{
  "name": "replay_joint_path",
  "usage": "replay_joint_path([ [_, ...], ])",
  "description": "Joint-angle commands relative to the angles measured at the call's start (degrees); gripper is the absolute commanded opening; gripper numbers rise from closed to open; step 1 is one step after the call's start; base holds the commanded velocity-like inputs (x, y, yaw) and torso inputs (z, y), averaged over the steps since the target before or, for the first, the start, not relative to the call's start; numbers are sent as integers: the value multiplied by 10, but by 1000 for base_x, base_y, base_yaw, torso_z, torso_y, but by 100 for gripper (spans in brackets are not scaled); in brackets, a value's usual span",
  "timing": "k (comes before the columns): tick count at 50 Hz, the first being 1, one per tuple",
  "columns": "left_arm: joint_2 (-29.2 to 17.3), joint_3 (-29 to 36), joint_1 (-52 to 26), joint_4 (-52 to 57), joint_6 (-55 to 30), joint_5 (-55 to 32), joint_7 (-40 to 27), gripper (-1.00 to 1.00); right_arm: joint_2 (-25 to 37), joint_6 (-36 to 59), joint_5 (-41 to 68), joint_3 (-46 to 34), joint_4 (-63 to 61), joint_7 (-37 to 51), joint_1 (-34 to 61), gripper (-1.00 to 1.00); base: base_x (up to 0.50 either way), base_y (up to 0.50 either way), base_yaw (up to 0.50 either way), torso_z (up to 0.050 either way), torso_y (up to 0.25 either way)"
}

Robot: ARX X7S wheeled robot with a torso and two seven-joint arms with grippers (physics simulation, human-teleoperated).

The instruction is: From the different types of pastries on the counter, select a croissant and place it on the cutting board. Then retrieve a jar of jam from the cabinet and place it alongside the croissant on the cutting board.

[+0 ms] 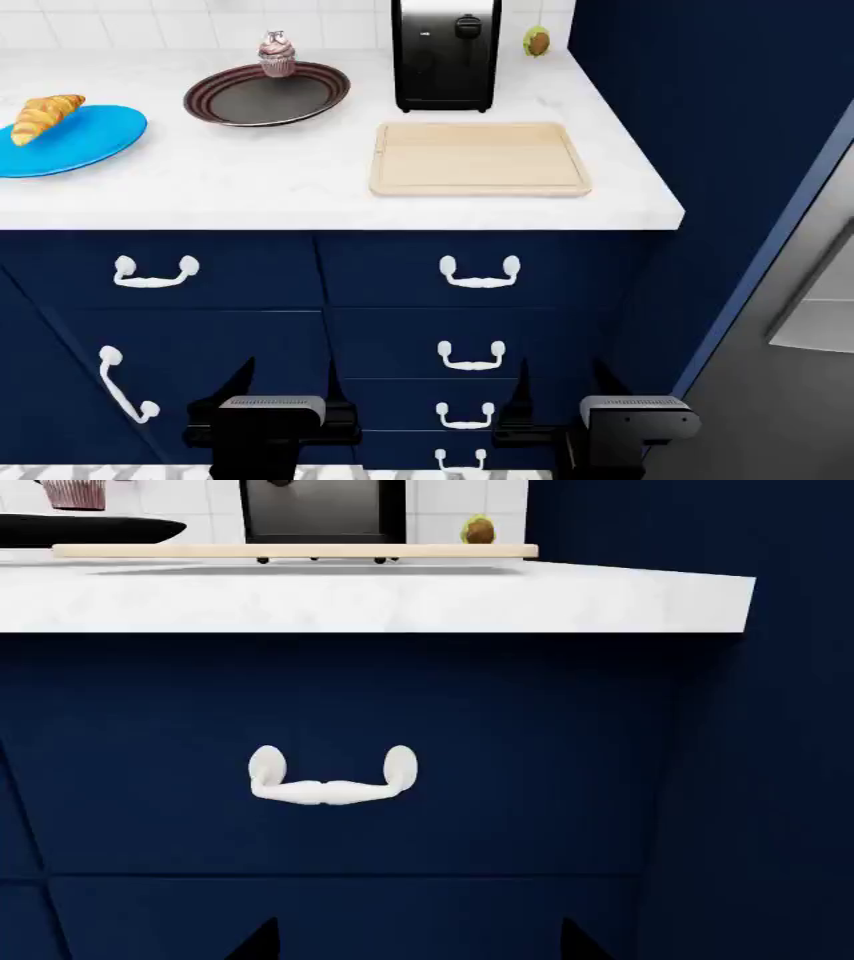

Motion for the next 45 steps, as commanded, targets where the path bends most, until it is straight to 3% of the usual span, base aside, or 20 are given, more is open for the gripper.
replay_joint_path([
  [1, -9, 7, 0, 4, -2, -14, -11, 100, 8, 8, 2, -8, -6, 22, -2, 100, 0, 0, 0, 0, 0],
  [8, -24, 12, 7, 29, -9, -40, -23, 100, 21, 24, 6, -12, -28, 61, -6, 100, 0, 286, 0, 0, 0],
  [21, -49, 11, 10, 51, -21, -92, -5, 100, 36, 10, -32, -46, -54, 104, -22, 100, 0, 500, 0, 49, 0],
  [39, -62, 40, 17, 49, -11, -74, -22, 100, 50, -4, -23, -61, -72, 122, -35, 100, 16, 500, 0, 50, 0],
  [45, -66, 44, 12, 44, -14, -75, -27, 100, 54, -3, -24, -66, -78, 129, -38, 100, 126, 500, 0, 0, 0],
])
